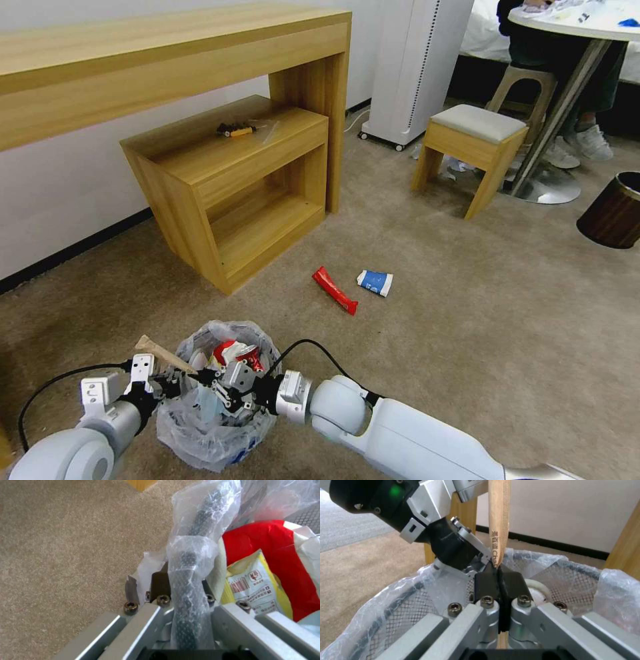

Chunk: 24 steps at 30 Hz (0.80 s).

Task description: Pick up the trash bin and place the garbage on the floor into it.

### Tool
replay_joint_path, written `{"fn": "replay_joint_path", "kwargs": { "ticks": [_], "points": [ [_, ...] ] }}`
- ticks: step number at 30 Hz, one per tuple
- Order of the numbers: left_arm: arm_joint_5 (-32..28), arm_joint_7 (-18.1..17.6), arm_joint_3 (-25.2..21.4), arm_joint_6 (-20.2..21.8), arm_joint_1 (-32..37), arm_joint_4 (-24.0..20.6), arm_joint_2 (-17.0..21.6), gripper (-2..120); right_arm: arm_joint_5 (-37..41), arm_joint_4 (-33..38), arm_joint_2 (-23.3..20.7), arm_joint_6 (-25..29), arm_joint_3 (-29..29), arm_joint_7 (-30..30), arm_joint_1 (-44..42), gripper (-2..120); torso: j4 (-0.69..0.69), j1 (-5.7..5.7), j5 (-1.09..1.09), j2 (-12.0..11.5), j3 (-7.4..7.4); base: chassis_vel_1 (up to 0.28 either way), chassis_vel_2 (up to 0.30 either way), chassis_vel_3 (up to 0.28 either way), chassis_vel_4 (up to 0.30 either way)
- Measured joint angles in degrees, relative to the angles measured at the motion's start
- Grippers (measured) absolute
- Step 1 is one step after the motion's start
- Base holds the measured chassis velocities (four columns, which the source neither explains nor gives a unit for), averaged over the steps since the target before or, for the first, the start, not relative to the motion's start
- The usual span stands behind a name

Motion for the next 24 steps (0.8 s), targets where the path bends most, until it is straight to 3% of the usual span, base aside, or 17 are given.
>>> {"fn": "replay_joint_path", "kwargs": {
  "ticks": [10,24],
  "points": [
    [-0.1,0.1,-0.2,0.0,0.2,-0.3,0.2,0,-0.5,-1.6,0.3,0.6,2.1,1.4,-1.5,5,0.00,0.00,0.00,0.0,0.00,0.000,0.000,0.000,0.000],
    [-0.2,0.2,-0.2,0.0,0.2,-0.5,0.4,0,0.1,-1.2,0.4,0.1,1.7,3.6,-0.2,54,0.00,0.00,-0.01,0.0,0.00,0.000,0.000,0.000,0.000]
  ]
}}
